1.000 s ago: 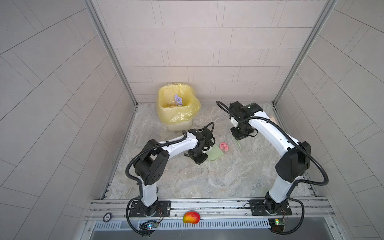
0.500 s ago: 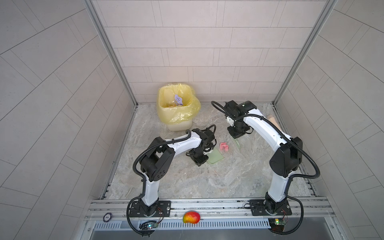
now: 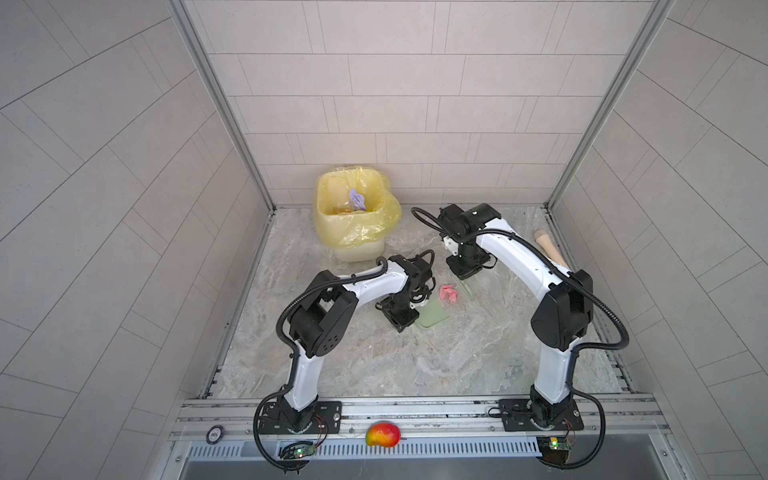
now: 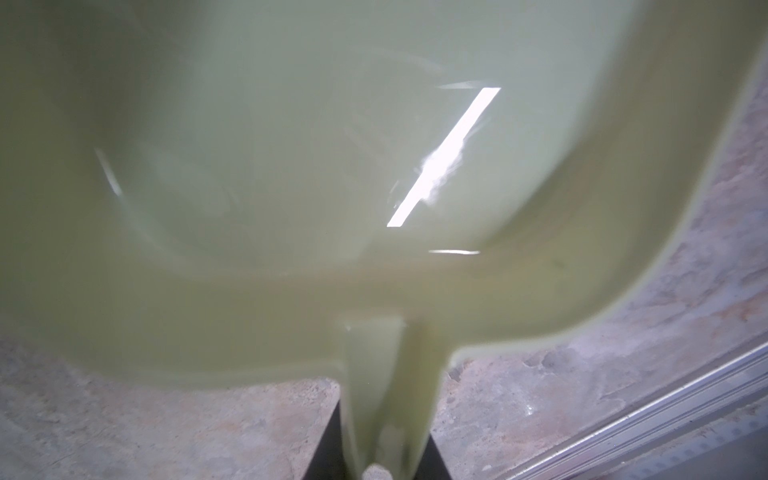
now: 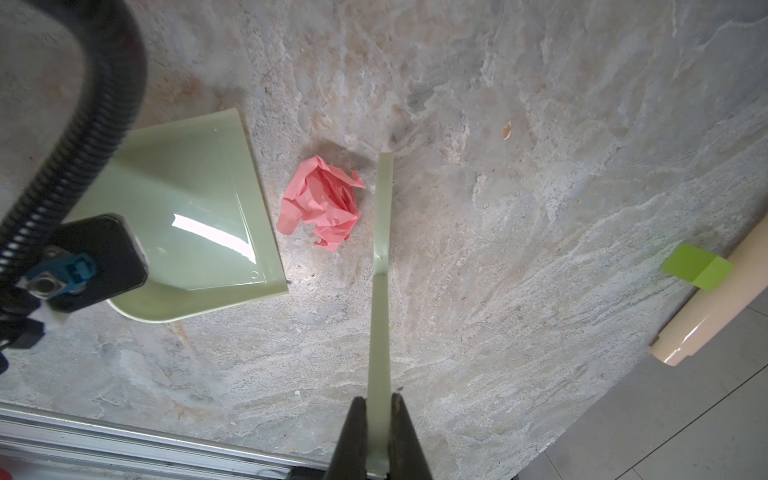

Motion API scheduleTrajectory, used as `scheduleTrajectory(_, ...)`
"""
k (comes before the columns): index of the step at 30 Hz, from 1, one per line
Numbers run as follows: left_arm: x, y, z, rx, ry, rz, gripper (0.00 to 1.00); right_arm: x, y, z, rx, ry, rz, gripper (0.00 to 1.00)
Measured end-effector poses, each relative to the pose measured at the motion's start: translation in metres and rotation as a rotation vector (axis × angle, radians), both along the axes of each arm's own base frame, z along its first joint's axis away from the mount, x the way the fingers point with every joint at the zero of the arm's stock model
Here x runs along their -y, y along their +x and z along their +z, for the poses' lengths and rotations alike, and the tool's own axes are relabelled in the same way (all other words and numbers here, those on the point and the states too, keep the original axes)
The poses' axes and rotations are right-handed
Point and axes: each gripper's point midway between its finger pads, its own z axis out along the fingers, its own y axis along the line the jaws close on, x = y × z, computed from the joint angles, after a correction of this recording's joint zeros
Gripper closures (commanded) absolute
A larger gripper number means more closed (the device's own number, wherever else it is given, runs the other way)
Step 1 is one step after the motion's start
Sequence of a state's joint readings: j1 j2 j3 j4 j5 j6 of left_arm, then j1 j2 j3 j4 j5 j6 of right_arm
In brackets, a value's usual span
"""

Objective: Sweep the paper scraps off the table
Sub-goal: 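Sweep the pink scrap into the dustpan with the right gripper's brush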

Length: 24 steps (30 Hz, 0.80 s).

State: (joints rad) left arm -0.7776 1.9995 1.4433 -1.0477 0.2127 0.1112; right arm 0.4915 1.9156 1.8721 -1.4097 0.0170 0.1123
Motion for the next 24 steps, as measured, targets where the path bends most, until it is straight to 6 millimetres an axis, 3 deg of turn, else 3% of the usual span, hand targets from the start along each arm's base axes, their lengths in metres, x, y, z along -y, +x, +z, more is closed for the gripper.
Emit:
scheduleTrajectory(10, 0.0, 0.0, 0.0, -0.005, 0.004, -0.002, 1.0, -0.028, -0.019, -0.002, -0.039, 0.026, 0.075, 1.0)
scheduleTrajectory(17, -0.003, -0.002, -0.001, -0.015, 0.015, 0.0, 1.0, -0.051, -0.045, 0.0, -0.082, 0.062, 0.127, 1.0)
scheduleTrajectory(24, -0.004, -0.004, -0.001, -0.02, 0.023, -0.002, 1.0, -0.058, -0.051, 0.005, -0.077, 0.11, 0.089, 1.0)
